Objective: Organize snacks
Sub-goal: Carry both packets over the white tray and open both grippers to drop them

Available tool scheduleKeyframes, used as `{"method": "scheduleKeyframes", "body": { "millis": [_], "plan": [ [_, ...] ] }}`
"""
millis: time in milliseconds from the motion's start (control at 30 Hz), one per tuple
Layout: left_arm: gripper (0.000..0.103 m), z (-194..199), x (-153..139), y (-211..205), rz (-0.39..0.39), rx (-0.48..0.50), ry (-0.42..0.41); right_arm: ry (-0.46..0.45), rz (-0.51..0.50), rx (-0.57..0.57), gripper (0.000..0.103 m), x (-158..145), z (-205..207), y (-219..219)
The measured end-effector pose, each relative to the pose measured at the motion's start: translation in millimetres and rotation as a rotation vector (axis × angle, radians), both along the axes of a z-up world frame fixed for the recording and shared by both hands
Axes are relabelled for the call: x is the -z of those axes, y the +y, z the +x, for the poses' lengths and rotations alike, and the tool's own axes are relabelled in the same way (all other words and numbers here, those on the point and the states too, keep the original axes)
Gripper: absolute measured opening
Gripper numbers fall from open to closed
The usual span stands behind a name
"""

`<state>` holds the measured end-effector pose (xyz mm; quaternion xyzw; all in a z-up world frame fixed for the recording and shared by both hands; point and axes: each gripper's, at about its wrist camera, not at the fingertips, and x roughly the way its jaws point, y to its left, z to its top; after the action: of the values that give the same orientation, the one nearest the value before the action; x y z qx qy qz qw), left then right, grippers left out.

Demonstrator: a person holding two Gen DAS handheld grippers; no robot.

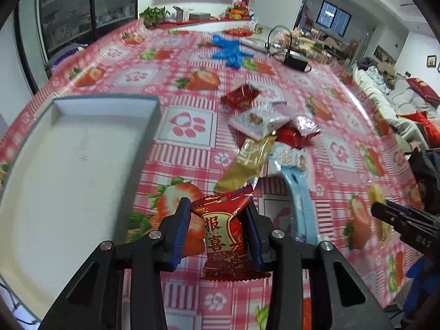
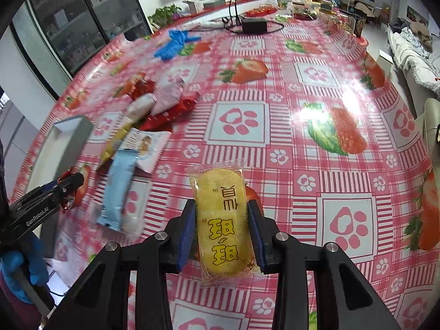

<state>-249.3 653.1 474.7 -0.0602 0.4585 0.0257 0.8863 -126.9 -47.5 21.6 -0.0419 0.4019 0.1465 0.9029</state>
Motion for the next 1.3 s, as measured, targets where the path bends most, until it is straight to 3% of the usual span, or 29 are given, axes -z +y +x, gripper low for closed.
{"method": "scheduleKeyframes", "body": {
  "millis": [200,400,533,767,833,1000,1167,1200,1300],
  "plan": [
    [0.042,1.4,2.8,-6.2,0.029,-0.027,-0.045,-0.013,0.031,-0.035,0.038,-10.0,-10.3,13.7],
    [0.042,-4.1,-22.1,14.3,0.037,-0.069,-0.093,-0.024,0.051,-0.109,0.038,-25.9,-15.9,50.7],
    [0.042,-8.2,-39.0,31.3,0.118,-0.116,-0.081,-0.028,0.057,-0.18,0.038,-37.5,-16.7,89.6],
    [0.042,-17.5,-70.8,76.1,0.188,-0.171,-0.097,-0.03,0.03,-0.302,0.038,-45.8,-16.4,162.3],
    [0.042,-19.6,-77.4,89.9,0.244,-0.172,-0.061,-0.025,0.026,-0.336,0.038,-46.7,-16.1,181.7],
    [0.042,-24.6,-74.9,122.7,0.247,-0.216,-0.037,-0.009,0.006,-0.411,0.038,-46.9,-15.1,231.0],
    [0.042,-32.1,-50.6,152.5,0.235,-0.219,0.04,0.027,-0.008,-0.463,0.038,-38.1,-6.7,275.7],
    [0.042,-33.2,-46.5,155.8,0.161,-0.163,0.053,0.035,-0.009,-0.468,0.038,-35.6,-5.0,281.6],
    [0.042,-36.3,-35.5,169.7,0.124,-0.157,0.082,0.062,-0.013,-0.482,0.038,-27.6,-0.4,300.0]
  ]
}}
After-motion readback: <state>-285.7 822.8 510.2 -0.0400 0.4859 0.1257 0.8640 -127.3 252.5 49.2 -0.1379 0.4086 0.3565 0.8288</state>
